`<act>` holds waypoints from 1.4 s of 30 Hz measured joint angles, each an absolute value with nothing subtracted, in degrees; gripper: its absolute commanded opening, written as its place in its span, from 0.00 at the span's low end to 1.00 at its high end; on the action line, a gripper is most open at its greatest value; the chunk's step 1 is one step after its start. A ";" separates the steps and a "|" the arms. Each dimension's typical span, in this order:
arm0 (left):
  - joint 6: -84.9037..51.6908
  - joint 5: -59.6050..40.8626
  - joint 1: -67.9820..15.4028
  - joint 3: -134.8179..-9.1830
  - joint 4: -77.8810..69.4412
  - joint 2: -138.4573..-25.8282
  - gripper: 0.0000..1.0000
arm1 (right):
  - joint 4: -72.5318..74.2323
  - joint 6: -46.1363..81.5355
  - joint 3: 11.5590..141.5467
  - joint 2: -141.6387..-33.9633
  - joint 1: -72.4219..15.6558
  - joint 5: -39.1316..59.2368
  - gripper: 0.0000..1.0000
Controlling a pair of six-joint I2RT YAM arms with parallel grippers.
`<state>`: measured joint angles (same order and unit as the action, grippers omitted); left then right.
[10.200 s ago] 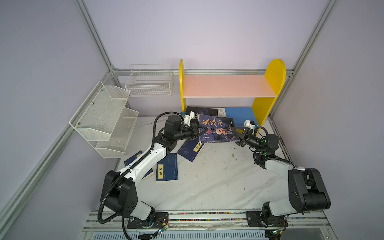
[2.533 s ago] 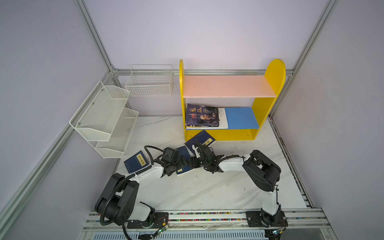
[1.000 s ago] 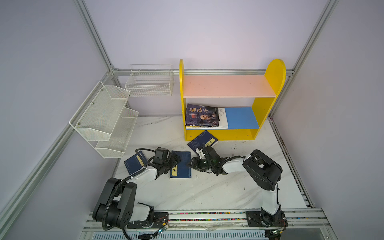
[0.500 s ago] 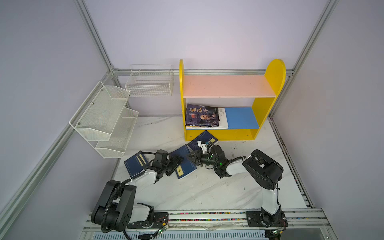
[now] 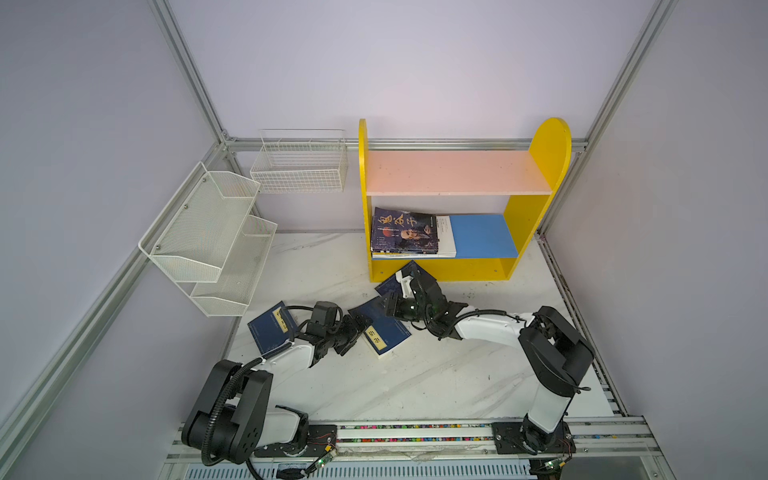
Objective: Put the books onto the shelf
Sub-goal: 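Lift the blue book upright with the right gripper while the left gripper holds it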
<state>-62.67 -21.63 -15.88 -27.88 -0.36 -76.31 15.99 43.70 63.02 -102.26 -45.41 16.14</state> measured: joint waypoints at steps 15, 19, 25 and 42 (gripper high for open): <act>-64.55 -17.50 -18.15 -31.11 5.48 -77.19 0.91 | 4.47 31.59 64.16 -111.15 -44.45 10.33 0.65; -65.36 -17.61 -18.92 -32.56 4.99 -79.33 0.88 | 5.37 30.44 66.78 -113.60 -46.78 15.92 0.64; -68.45 -17.50 -18.65 -33.10 3.20 -80.77 0.87 | 6.98 31.31 68.38 -115.39 -47.90 20.69 0.60; -74.91 -20.36 -18.65 -25.47 -14.59 -82.48 0.55 | 34.33 57.52 53.06 -113.95 -42.96 37.45 0.41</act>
<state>-74.91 -20.36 -18.65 -25.47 -14.59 -82.48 34.33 57.52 53.06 -113.95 -42.96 37.45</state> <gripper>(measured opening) 0.578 0.421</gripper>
